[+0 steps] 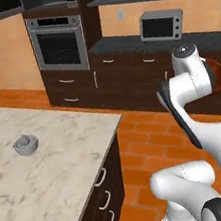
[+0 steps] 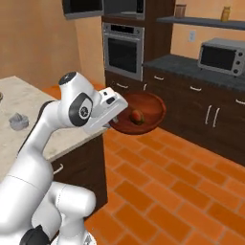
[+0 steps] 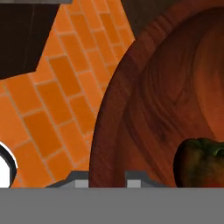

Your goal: Pick the bell pepper from the sink and place it in the bowl. Then pick the bowl and place it in the microwave. Then close the microwave door and press the start button.

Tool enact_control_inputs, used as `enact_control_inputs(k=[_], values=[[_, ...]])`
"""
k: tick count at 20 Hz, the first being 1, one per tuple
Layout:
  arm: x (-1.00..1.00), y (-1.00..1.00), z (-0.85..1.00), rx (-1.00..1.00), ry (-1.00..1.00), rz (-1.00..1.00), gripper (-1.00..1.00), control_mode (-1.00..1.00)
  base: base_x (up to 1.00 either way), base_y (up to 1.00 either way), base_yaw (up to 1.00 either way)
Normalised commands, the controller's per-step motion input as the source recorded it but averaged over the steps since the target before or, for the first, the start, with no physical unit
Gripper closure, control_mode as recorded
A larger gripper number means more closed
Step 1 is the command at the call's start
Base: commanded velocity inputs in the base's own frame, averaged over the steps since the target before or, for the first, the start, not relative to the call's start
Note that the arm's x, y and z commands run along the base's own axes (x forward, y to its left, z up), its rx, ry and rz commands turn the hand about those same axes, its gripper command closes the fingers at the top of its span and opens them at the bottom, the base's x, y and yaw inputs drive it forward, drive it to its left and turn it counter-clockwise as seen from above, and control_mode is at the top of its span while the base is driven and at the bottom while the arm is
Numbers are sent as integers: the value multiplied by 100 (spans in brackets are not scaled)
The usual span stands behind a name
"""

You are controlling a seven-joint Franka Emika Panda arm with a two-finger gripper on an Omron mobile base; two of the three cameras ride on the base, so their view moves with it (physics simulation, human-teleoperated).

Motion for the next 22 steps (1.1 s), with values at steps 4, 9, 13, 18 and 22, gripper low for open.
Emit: enact_control_inputs(k=[4,9,13,18,22], values=[[0,0,0,0,0,0,100,100,100,-66,-20],[0,0,0,0,0,0,100,100,100,-66,-19],[0,0,0,0,0,0,100,100,100,-56,-15],[0,0,0,0,0,0,100,100,100,-41,-6],[0,0,0,0,0,0,100,100,100,-31,-2]])
